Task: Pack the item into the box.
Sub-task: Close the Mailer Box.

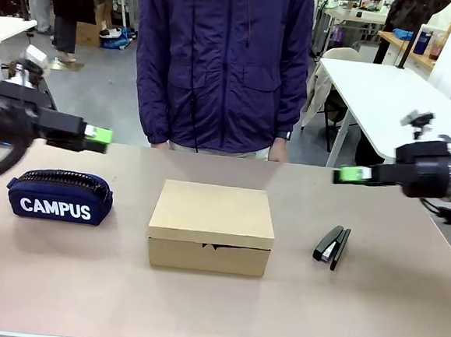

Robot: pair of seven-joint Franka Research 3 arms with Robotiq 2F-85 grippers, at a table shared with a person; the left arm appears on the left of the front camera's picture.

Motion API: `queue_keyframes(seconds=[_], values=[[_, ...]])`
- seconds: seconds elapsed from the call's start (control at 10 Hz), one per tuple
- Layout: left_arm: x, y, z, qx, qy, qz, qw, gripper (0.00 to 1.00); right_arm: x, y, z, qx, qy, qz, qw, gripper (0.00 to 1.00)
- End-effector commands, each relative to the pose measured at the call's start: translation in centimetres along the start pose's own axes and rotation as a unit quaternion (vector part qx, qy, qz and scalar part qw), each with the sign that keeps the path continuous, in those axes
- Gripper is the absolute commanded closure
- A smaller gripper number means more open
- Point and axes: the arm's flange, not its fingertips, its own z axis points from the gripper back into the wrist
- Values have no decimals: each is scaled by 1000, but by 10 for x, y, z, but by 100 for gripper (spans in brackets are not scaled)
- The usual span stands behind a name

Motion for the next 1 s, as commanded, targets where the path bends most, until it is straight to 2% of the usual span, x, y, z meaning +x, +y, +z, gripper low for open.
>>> queue_keyframes(seconds=[0.0,0.1,0.2,0.4,0.6,0.8,0.9], values=[[-37,-29,45,-42,9,62,997,0,-48,22,57,20,-29,-59,998,0],[-37,-22,67,-55,5,82,995,0,-53,15,82,17,-50,-80,995,0],[-40,-11,88,-41,13,89,995,0,-59,8,105,5,-59,-103,993,0],[-51,15,135,-54,-18,101,993,0,-73,-10,148,-19,-67,-157,985,0],[-66,43,158,-36,-32,119,992,0,-80,-25,167,-17,-82,-184,979,0],[-77,63,174,-31,-72,103,992,0,-79,-35,165,-26,-85,-174,981,0],[-75,42,163,-26,-47,130,990,0,-91,-30,165,-30,-81,-172,981,0]])
